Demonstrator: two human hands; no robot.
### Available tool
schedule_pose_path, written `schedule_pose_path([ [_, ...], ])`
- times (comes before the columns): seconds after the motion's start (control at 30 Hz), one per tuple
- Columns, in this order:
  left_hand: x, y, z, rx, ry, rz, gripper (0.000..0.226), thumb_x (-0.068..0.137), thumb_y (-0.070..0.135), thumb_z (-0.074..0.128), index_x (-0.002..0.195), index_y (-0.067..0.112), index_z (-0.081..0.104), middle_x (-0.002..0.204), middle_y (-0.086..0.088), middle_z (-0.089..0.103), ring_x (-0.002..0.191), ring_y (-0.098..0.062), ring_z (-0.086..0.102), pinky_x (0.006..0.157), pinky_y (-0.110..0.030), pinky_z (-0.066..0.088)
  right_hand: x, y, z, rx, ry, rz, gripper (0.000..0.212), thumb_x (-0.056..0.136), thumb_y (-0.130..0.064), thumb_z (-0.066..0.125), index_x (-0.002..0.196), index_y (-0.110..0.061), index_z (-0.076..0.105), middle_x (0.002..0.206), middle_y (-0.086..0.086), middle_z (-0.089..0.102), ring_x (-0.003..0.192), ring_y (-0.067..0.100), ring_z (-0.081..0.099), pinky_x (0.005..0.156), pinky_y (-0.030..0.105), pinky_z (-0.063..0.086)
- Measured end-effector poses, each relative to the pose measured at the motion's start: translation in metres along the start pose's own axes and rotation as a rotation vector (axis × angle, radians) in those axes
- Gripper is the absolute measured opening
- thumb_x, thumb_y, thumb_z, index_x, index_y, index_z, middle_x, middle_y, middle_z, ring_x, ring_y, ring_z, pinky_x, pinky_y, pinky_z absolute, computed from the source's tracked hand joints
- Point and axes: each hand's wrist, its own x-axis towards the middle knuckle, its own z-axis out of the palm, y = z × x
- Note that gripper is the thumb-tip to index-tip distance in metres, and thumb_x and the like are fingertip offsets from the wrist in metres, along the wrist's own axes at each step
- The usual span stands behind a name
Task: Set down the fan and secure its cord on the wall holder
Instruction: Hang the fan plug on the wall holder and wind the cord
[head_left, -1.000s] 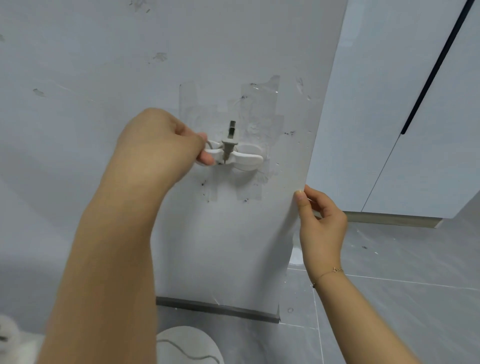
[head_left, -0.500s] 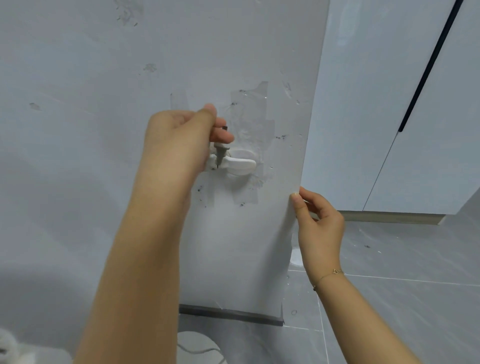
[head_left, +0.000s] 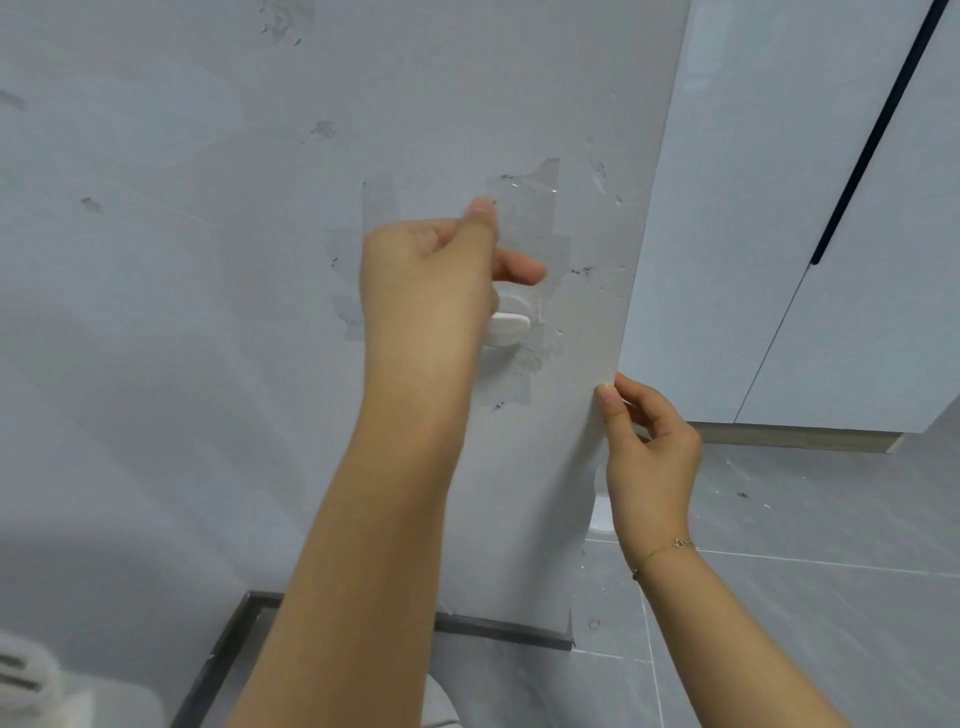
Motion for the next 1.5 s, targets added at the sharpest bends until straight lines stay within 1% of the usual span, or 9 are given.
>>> schedule_pose_path([
  [0.07, -0.002, -0.003, 0.005, 0.017, -0.043, 0.006, 0.055, 0.094, 0.027, 0.052, 0.041, 0.034, 0.067, 0.07, -0.023, 0.063, 0.036, -0.01, 0.031, 0.044, -0.018, 0.029, -0.001, 0.0, 0.0, 0.005, -0.002, 0.004, 0.022, 0.089, -0.022, 0.065, 0.109, -0.017, 0.071, 0.108, -0.005, 0.071, 0.1, 0.006, 0.065, 0.084, 0.017, 0.052],
  [0.13, -0.005, -0.007, 0.009, 0.08, -0.063, 0.019, 0.054, 0.094, 0.028, 0.051, 0.043, 0.037, 0.067, 0.077, -0.029, 0.066, 0.041, -0.014, 0.033, 0.05, -0.023, 0.035, 0.0, 0.0, 0.0, 0.021, -0.004, 0.015, 0.023, 0.088, -0.022, 0.066, 0.11, -0.017, 0.071, 0.108, -0.005, 0.071, 0.101, 0.006, 0.066, 0.086, 0.018, 0.051],
  [0.3, -0.014, -0.015, 0.018, 0.129, -0.055, 0.03, 0.043, 0.092, 0.02, 0.051, 0.052, 0.016, 0.066, 0.048, 0.008, 0.066, 0.036, -0.003, 0.043, 0.049, -0.01, 0.042, 0.0, 0.0, 0.0, 0.029, -0.007, 0.022, 0.024, 0.088, -0.022, 0.066, 0.111, -0.016, 0.071, 0.107, -0.005, 0.071, 0.101, 0.007, 0.066, 0.088, 0.022, 0.052],
  [0.43, -0.016, -0.019, 0.019, 0.162, -0.046, 0.055, 0.035, 0.09, 0.019, 0.052, 0.059, 0.013, 0.066, 0.049, 0.004, 0.067, 0.035, -0.005, 0.044, 0.044, -0.015, 0.042, 0.001, -0.001, -0.002, 0.002, -0.017, 0.012, 0.025, 0.088, -0.024, 0.067, 0.111, -0.017, 0.071, 0.107, -0.005, 0.071, 0.1, 0.007, 0.066, 0.088, 0.024, 0.052],
  [0.63, -0.022, -0.046, 0.027, -0.023, -0.223, -0.168, 0.029, 0.095, 0.025, 0.052, 0.072, 0.018, 0.067, 0.052, 0.004, 0.066, 0.036, -0.004, 0.045, 0.039, -0.009, 0.031, 0.001, -0.002, -0.002, -0.017, -0.023, 0.002, 0.027, 0.088, -0.023, 0.066, 0.113, -0.014, 0.07, 0.109, -0.002, 0.071, 0.1, 0.007, 0.066, 0.089, 0.024, 0.052],
  [0.77, -0.024, -0.06, 0.028, -0.161, -0.237, -0.266, 0.026, 0.095, 0.025, 0.053, 0.076, 0.017, 0.068, 0.058, 0.004, 0.068, 0.04, -0.005, 0.046, 0.04, -0.01, 0.032, 0.0, -0.002, -0.001, -0.01, -0.018, 0.011, 0.026, 0.088, -0.023, 0.066, 0.112, -0.014, 0.071, 0.108, -0.004, 0.071, 0.101, 0.006, 0.065, 0.09, 0.025, 0.051],
  [1.03, -0.021, -0.083, 0.03, -0.216, -0.195, -0.285, 0.023, 0.096, 0.026, 0.053, 0.08, 0.018, 0.067, 0.065, 0.003, 0.066, 0.04, -0.001, 0.044, 0.041, -0.006, 0.033, 0.0, -0.001, 0.0, -0.002, -0.011, 0.015, 0.025, 0.088, -0.021, 0.066, 0.111, -0.013, 0.071, 0.108, -0.003, 0.072, 0.102, 0.007, 0.066, 0.09, 0.028, 0.052],
  [1.27, -0.013, -0.096, 0.026, -0.059, -0.17, -0.153, 0.024, 0.097, 0.026, 0.051, 0.078, 0.018, 0.065, 0.063, 0.006, 0.066, 0.038, 0.0, 0.043, 0.049, -0.005, 0.037, 0.001, -0.001, -0.001, -0.034, -0.022, 0.013, 0.027, 0.088, -0.023, 0.066, 0.112, -0.012, 0.071, 0.109, -0.003, 0.071, 0.103, 0.009, 0.066, 0.094, 0.036, 0.053],
  [1.5, -0.001, -0.107, 0.0, 0.181, -0.134, -0.119, 0.024, 0.094, 0.023, 0.053, 0.073, 0.024, 0.065, 0.06, 0.01, 0.065, 0.036, 0.0, 0.045, 0.046, -0.004, 0.038, 0.001, -0.005, -0.006, -0.036, -0.066, 0.036, 0.024, 0.087, -0.024, 0.067, 0.11, -0.017, 0.071, 0.11, -0.005, 0.071, 0.102, 0.01, 0.066, 0.097, 0.04, 0.052],
])
